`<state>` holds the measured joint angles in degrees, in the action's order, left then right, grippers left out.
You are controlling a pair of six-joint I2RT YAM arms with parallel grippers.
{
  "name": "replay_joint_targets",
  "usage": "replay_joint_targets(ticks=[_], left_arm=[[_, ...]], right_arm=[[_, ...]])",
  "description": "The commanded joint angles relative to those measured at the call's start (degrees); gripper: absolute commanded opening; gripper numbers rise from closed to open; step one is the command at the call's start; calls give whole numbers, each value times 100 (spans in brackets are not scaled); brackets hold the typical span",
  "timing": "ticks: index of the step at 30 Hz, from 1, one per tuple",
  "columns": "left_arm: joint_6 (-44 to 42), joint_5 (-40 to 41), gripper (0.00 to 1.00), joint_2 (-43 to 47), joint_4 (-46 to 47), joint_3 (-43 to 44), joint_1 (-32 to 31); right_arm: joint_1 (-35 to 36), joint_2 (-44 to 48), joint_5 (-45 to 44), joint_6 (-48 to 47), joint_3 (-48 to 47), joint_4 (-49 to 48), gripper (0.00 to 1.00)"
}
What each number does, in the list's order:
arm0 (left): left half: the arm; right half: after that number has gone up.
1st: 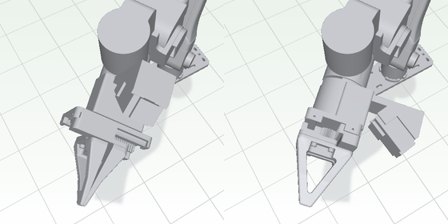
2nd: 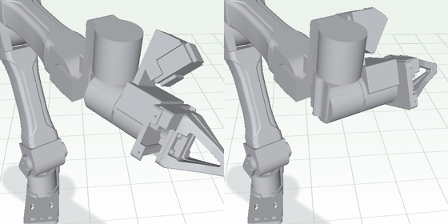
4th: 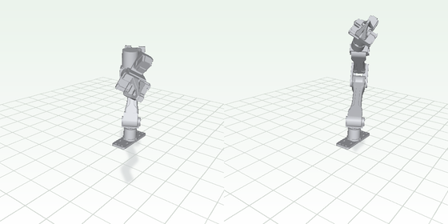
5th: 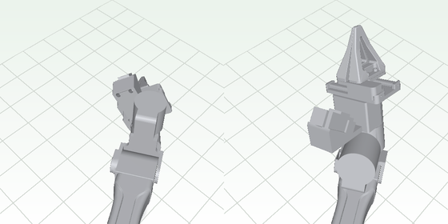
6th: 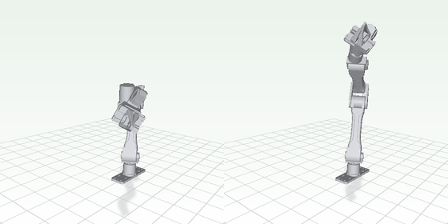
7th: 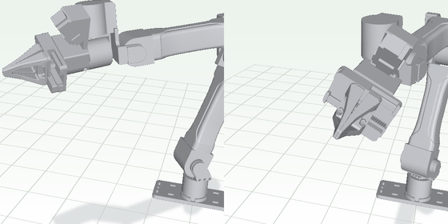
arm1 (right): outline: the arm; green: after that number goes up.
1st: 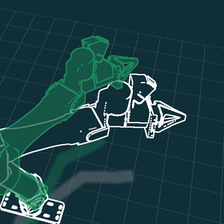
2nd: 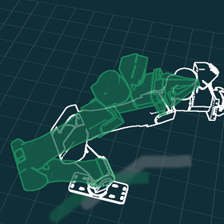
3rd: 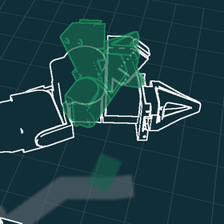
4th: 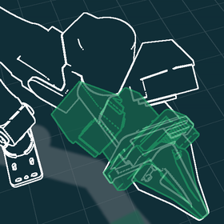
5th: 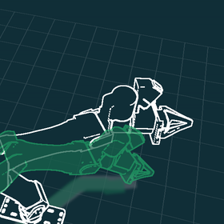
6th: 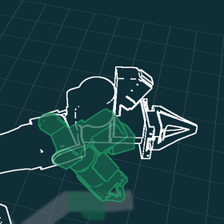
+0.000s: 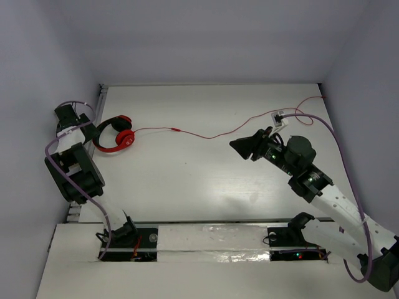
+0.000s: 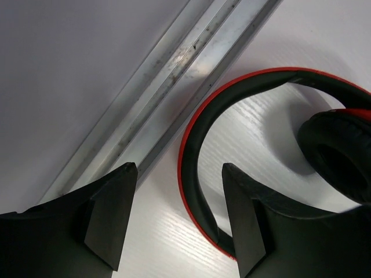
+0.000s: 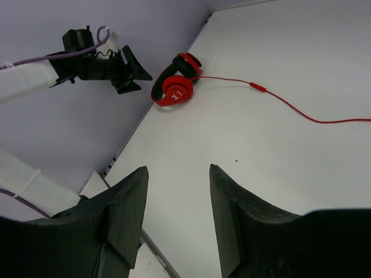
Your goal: Wrap the headphones
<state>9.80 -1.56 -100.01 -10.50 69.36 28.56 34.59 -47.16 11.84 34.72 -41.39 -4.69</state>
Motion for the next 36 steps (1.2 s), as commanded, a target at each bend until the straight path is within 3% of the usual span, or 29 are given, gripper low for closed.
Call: replay_joint_targets(ticks=[1, 11, 19, 31, 32, 34, 36], left_arm=[[-391, -283, 58, -97, 233, 499, 10], [-567, -283, 53, -923, 224, 728, -139], [-611, -91, 47, -1188, 391, 587, -482], [-523, 77, 37, -1460, 698, 473, -483], [-515, 86, 35, -1486, 716, 455, -483], [-514, 68, 20, -1539, 664, 516, -483], [-506, 68, 12, -1592, 637, 552, -483]], right_arm=[[109, 14, 82, -79, 17, -304, 53], [224, -259, 100, -62, 17, -445, 53], [224, -259, 56, -79, 34, -480, 53], [224, -259, 100, -71, 78, -559, 53], [224, -268, 108, -71, 78, -559, 53], [224, -276, 108, -71, 87, -586, 52], [224, -285, 108, -71, 87, -603, 52]])
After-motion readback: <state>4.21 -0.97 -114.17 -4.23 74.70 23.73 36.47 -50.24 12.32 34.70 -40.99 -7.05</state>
